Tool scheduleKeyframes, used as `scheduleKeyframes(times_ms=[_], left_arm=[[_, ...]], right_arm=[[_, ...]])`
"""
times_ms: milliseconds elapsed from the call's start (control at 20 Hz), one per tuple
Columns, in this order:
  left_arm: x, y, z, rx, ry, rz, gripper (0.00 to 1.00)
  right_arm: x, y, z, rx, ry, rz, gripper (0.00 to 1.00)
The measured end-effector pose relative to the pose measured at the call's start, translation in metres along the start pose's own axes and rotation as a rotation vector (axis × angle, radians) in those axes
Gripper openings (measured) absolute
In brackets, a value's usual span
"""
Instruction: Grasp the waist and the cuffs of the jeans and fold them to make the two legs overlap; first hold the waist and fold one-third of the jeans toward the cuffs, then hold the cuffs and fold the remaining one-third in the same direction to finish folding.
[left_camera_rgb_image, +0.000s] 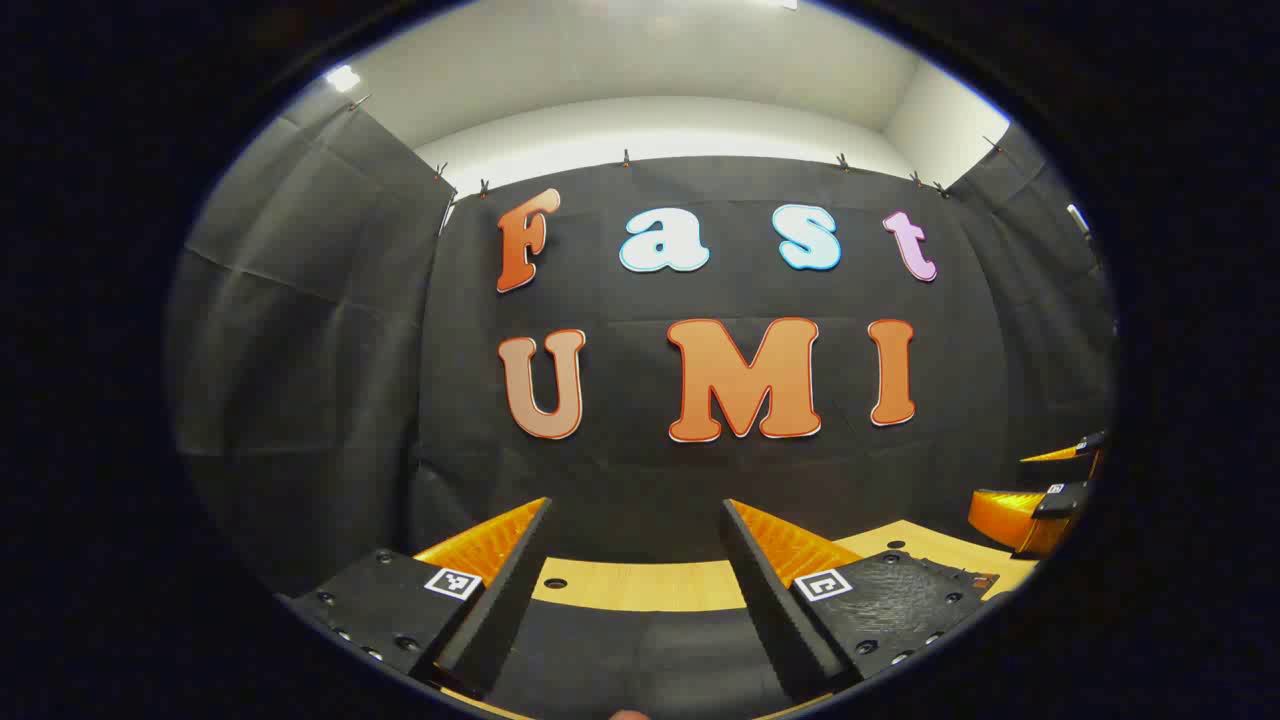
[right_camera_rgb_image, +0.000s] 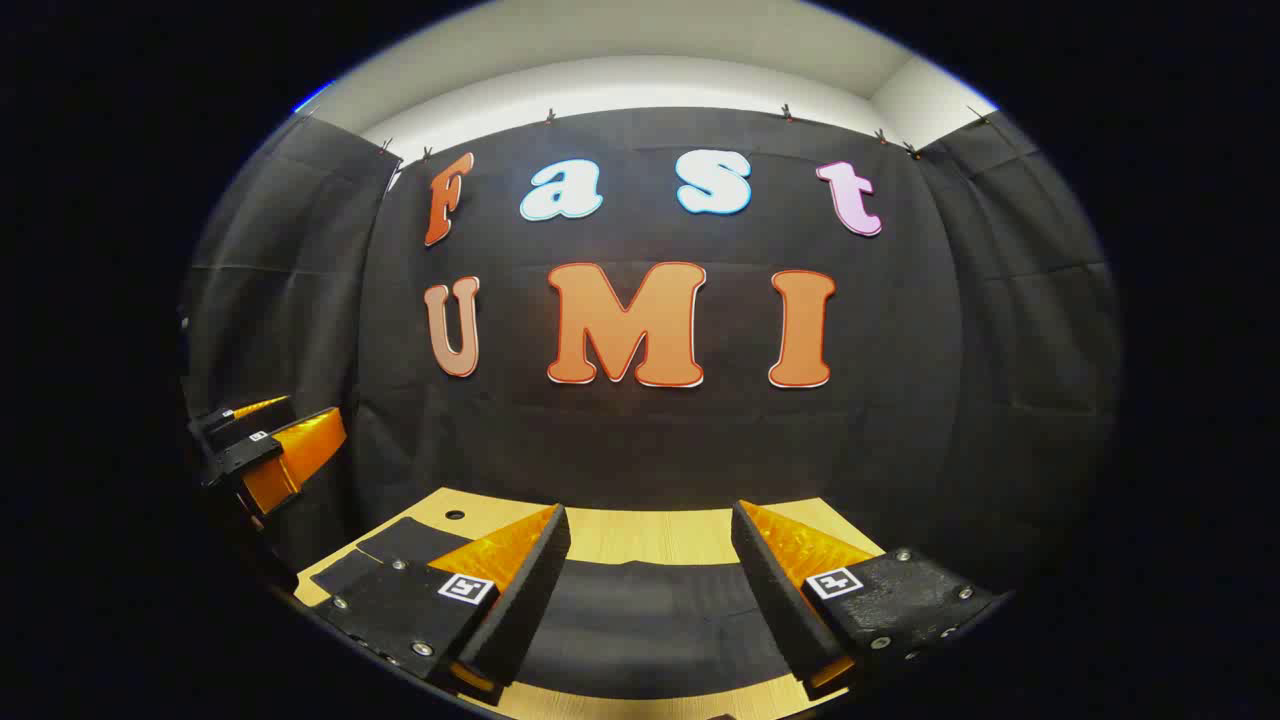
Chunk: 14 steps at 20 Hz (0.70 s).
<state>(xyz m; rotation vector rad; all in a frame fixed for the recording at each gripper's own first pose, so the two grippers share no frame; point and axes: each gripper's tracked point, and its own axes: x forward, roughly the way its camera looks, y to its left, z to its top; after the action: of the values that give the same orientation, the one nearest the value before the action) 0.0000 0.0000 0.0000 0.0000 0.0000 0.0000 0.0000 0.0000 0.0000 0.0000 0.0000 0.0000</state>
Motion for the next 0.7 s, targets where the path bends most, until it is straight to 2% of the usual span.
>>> scheduleKeyframes(times_ms=[150,200,400,650,700], left_arm=[[0.018,-0.006,-0.009,0.0,0.037,0.033,0.96],[0.023,-0.006,-0.004,0.0,0.025,0.048,0.98],[0.03,-0.012,-0.005,0.001,-0.01,0.088,0.97],[0.031,-0.014,-0.015,0.031,-0.014,0.141,0.96],[0.031,-0.014,-0.016,0.034,-0.008,0.143,0.96]], right_arm=[[0.015,-0.005,0.001,-0.022,-0.016,0.038,1.0],[0.02,-0.008,0.002,-0.015,-0.022,0.048,0.98],[0.039,-0.026,-0.006,0.014,-0.013,0.07,0.98],[0.058,-0.047,-0.019,0.013,-0.001,0.08,1.0],[0.06,-0.051,-0.024,0.01,0.01,0.073,0.98]])
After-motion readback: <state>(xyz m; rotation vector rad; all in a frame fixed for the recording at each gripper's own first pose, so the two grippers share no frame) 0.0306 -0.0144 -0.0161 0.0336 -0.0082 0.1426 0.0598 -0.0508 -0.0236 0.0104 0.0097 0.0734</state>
